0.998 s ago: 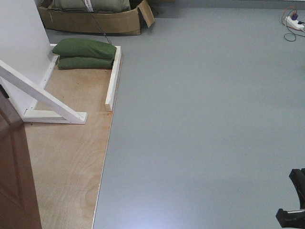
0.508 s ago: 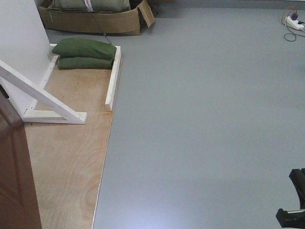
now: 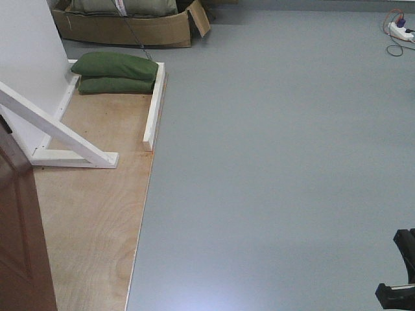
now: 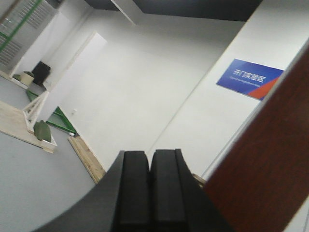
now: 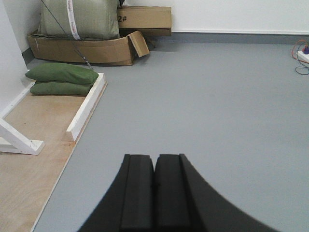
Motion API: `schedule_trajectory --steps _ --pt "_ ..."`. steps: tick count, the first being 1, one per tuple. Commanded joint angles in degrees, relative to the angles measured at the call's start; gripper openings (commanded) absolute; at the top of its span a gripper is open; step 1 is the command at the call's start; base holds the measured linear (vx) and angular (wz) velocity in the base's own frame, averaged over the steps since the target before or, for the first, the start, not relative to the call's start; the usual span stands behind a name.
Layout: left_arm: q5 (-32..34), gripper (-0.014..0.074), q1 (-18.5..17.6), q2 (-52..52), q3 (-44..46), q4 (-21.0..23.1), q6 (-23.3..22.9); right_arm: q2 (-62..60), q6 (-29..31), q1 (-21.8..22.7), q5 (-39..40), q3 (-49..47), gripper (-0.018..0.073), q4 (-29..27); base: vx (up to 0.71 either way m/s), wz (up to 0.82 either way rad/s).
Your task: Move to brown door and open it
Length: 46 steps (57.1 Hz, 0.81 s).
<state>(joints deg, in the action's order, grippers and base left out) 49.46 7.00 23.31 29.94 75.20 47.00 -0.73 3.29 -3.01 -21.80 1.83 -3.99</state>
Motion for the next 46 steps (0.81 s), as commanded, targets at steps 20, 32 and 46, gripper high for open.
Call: schedule_trajectory --steps 20,32,46 --pt "-11.1 -0.0006 -0.1 1.1 1.5 -3.6 -1.8 -0.3 0.4 -0.1 4.5 0.2 0.0000 0.2 0.00 0.00" --pt "-18.7 -0.0006 -0.1 1.1 1.5 -3.6 -1.8 -0.3 0.4 -0.1 4.5 0.2 0.0000 0.2 0.00 0.00" --pt "-24.9 -0.0006 -0.1 1.1 1.5 -3.7 -1.7 -0.3 0.4 -0.1 4.5 0.2 0.0000 0.2 0.00 0.00"
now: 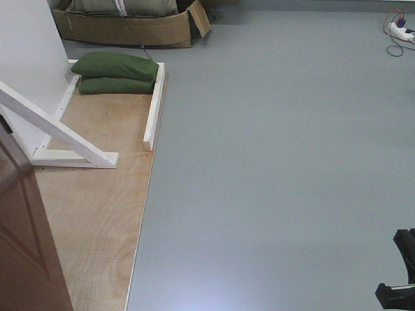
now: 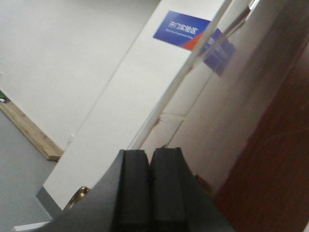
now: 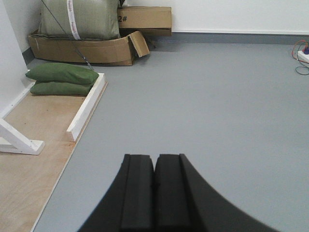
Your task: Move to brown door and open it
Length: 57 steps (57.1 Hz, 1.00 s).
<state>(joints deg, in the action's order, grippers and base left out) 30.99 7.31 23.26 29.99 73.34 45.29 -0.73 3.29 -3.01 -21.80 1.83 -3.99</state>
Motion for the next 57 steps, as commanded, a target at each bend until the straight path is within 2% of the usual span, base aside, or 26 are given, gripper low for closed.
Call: schedule_trajectory --steps 1,23,27,42,57 --pt "-6.7 -0.0006 -0.4 1.2 1.4 -1.8 0.0 -0.3 0.4 -0.1 4.5 0.2 0.0000 0.2 0.00 0.00" --pt "-15.8 -0.0006 -0.5 1.2 1.4 -2.3 0.0 -0.3 0.4 -0.1 4.5 0.2 0.0000 0.2 0.00 0.00" --pt "-16.5 -0.0006 -1.5 1.2 1.4 -2.4 0.5 -0.3 0.4 -0.1 4.5 0.2 0.0000 0.2 0.00 0.00" --pt "-18.8 -0.0006 -5.0 2.6 1.4 -10.4 0.5 -0.3 0.4 -0.1 4.4 0.2 0.0000 0.2 0.00 0.00" --pt "-17.1 -0.0006 -5.0 6.1 1.4 -10.8 -0.1 -0.3 0.4 -0.1 4.4 0.2 0.0000 0.2 0.00 0.00"
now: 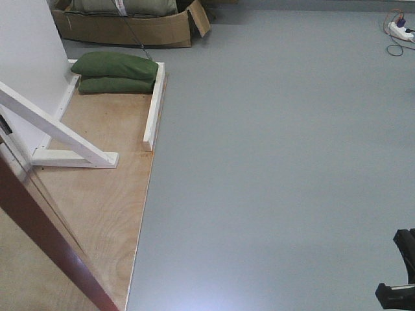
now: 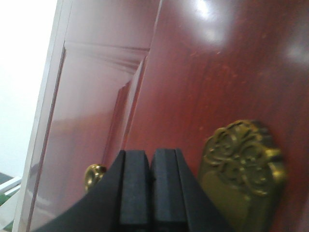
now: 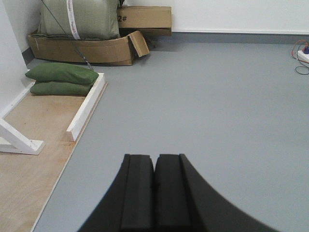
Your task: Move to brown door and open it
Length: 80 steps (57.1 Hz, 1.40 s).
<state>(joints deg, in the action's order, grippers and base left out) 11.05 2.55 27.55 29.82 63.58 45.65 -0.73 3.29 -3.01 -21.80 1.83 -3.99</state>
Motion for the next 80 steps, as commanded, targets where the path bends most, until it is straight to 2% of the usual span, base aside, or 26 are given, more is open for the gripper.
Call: schedule_trajectory --steps 1,15,25,33,69,80 --pt "3.0 -0.0006 -0.3 2.1 1.6 -1.1 -0.5 -0.3 0.4 -0.1 4.4 0.2 0.0000 0.2 0.00 0.00" --pt "3.6 -0.0006 -0.3 7.3 5.4 -1.4 -0.3 -0.3 0.4 -0.1 4.4 0.2 0.0000 0.2 0.00 0.00" --pt "1.5 -0.0006 -0.3 10.4 8.6 -1.7 0.1 -0.3 0.4 -0.1 4.4 0.2 0.0000 0.2 0.00 0.00" --pt "-1.1 -0.0006 -0.3 10.5 9.0 -4.3 -0.1 -0.3 0.4 -0.1 4.4 0.2 0.0000 0.2 0.00 0.00" --pt "-6.7 -0.0006 -0.3 10.4 9.0 -4.7 0.2 -0.3 0.4 -0.1 4.7 0.2 0.0000 0.2 0.00 0.00" --pt "-8.3 -0.0006 -0.3 10.4 9.0 -7.4 0.1 -0.3 0.4 -0.1 4.7 0.2 0.0000 0.2 0.00 0.00"
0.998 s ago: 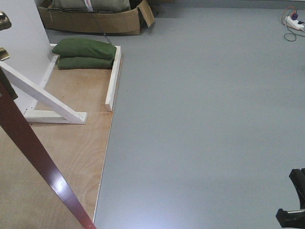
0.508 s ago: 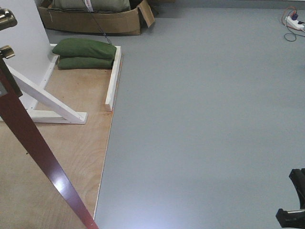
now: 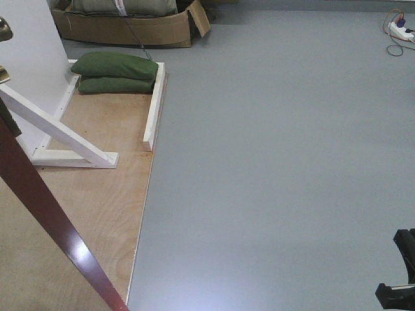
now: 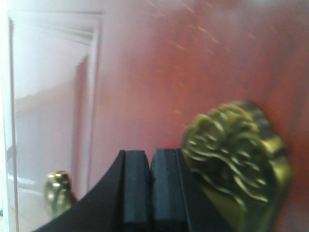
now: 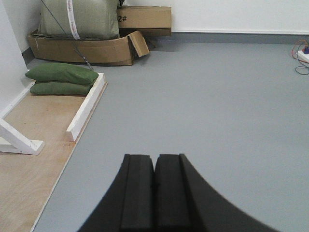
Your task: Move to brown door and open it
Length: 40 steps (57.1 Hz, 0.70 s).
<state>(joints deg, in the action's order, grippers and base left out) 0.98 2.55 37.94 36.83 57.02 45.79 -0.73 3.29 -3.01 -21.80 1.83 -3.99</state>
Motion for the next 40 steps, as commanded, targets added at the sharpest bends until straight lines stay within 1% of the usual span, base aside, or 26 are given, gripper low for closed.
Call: schedule_trajectory --steps 1,40 --pt "1.8 -0.0006 -0.3 0.0 2.0 -0.9 0.0 -0.3 0.4 -0.1 4.7 0.2 0.0000 0.2 0.00 0.00" --pt "0.6 -0.0006 -0.3 0.0 1.9 -0.9 0.0 -0.3 0.4 -0.1 4.7 0.2 0.0000 0.2 0.00 0.00"
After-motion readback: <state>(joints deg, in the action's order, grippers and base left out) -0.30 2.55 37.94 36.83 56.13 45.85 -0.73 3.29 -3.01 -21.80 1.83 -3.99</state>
